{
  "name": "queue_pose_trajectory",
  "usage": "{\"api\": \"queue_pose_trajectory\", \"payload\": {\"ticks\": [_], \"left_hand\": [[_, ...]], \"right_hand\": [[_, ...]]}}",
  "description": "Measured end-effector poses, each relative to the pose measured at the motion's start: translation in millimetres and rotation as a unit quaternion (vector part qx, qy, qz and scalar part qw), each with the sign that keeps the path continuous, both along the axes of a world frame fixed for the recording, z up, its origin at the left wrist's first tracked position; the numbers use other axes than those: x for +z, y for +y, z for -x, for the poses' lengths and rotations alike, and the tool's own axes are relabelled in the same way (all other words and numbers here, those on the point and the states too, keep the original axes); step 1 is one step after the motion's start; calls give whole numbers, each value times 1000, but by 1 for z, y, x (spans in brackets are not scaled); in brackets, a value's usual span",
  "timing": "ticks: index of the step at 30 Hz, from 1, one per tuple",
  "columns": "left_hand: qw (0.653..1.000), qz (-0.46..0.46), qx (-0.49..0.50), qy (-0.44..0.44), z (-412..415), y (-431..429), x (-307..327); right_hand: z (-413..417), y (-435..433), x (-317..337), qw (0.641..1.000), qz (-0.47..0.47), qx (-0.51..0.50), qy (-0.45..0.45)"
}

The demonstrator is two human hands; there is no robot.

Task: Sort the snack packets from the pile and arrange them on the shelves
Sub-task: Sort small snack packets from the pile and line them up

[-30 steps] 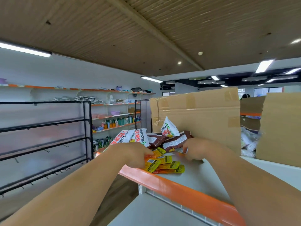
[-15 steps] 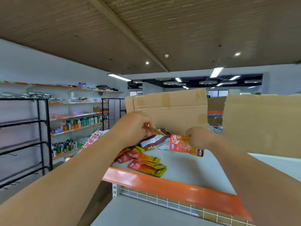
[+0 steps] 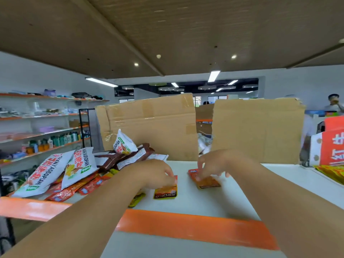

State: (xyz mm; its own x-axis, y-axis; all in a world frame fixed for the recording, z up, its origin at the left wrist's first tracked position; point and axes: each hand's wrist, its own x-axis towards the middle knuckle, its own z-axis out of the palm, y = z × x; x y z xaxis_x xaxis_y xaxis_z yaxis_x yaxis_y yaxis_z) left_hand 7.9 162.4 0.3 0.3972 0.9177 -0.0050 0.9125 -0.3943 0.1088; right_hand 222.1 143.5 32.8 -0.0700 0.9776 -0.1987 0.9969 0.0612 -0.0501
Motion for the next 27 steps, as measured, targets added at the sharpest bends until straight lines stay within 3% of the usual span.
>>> {"api": "queue_pose_trajectory", "payload": {"ticks": [8,13,16,20,24,27], "left_hand": [[999,5,20,-47,-57,25,-11],[998,26,65,-3,-78,46,-1],[997,34,67,7,-90,59,4],[997,30,68,-28,-99,72,-6],[997,29,52,-41,-95,77,-12],[995,26,52,-78,-92,76,-10]], "right_hand": [[-21,25,-2,993,-12,55,-101],[-43,45,-1,998,45,48,-17],[-44,57,2,994,73,82,-18],[-44,68,-3,989,26,125,-68],[-56,77,-13,993,-30,114,1],[-65,80,-20,994,-1,96,52]]}}
